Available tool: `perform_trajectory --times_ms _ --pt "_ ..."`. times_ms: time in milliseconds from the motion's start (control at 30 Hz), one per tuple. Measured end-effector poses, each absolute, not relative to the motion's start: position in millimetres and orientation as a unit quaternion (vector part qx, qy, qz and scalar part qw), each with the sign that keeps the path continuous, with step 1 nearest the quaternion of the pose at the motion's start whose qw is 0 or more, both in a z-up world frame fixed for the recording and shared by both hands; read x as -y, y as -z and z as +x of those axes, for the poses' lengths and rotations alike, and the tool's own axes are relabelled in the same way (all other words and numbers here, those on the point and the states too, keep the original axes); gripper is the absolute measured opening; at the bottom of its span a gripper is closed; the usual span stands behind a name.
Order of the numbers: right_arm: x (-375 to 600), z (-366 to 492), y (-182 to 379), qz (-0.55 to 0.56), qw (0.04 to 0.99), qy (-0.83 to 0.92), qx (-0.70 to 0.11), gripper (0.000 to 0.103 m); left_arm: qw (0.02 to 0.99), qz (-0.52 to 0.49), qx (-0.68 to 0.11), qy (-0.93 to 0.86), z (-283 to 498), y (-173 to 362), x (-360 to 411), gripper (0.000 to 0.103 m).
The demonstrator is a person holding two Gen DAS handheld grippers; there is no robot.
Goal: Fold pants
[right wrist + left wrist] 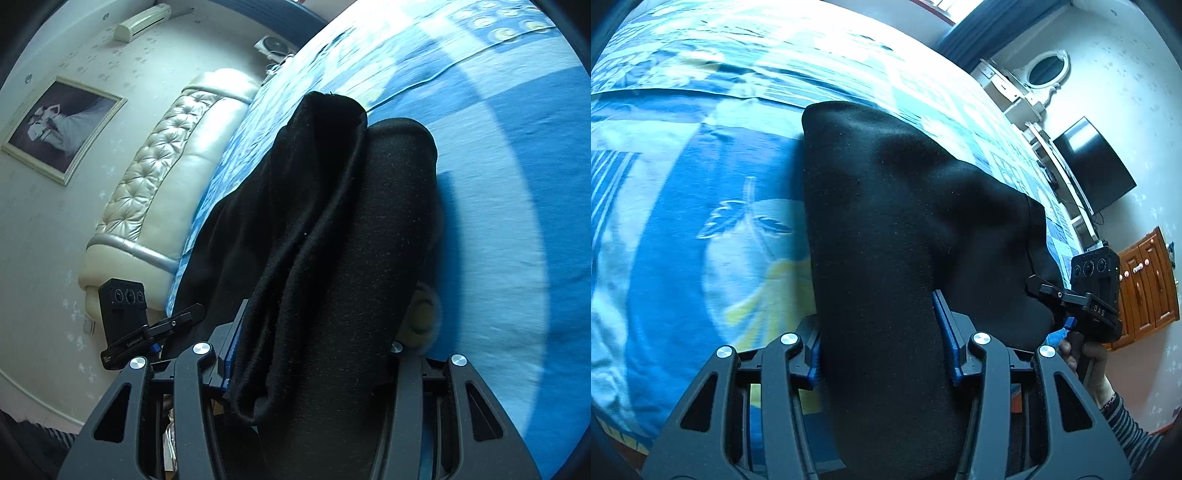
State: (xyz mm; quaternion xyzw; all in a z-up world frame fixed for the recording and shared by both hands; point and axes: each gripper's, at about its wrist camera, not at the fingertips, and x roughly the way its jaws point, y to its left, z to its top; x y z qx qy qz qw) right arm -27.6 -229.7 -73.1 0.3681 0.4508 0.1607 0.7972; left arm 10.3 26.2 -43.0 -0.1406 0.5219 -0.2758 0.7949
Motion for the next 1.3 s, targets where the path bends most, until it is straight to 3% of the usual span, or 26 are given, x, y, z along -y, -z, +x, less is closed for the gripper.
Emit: perform_trajectory --times_ms 200,300,367,433,500,667,867,1200,1267,1300 --pt "226.3 -23.0 77.2 0.364 0.793 -0.172 -0.458 0.047 0.794 -0.157 -0.517 0.28 7.2 49.4 -41.5 0.048" --pt "228.1 -24.7 78.5 0.367 0.789 -0.172 -0.462 0.047 0.799 -0.146 -0.505 0.292 5.5 50.0 -43.5 0.055" --pt "225.5 -26.2 76.5 0.372 0.788 -0.171 -0.461 0.052 0.801 -0.146 -0.497 0.299 2.4 48.2 -43.3 0.067" --pt "223.7 -27.9 70.2 0.374 0.787 -0.175 -0.457 0.067 0.803 -0.152 -0.49 0.304 -0.7 44.4 -46.0 0.075" --pt "224.8 -31.9 64.1 0.373 0.788 -0.174 -0.458 0.074 0.799 -0.16 -0.484 0.318 -8.6 40.2 -56.0 0.08" --pt "244.2 -40.3 55.2 0.385 0.784 -0.162 -0.46 0.076 0.81 -0.156 -0.457 0.331 -22.0 21.2 -83.9 0.088" --pt "276.8 -19.8 46.2 0.396 0.808 -0.116 -0.421 0.08 0.797 -0.188 -0.474 0.323 28.9 31.0 -89.6 0.089" --pt "270.9 55.1 69.2 0.386 0.786 -0.151 -0.459 0.082 0.749 -0.246 -0.523 0.323 116.8 67.0 -62.1 0.088" --pt "271.0 59.1 68.9 0.379 0.789 -0.154 -0.459 0.076 0.746 -0.246 -0.53 0.32 123.2 72.1 -56.6 0.084" --pt "270.9 60.4 70.5 0.374 0.788 -0.153 -0.465 0.058 0.751 -0.238 -0.528 0.319 123.7 71.6 -54.5 0.076"
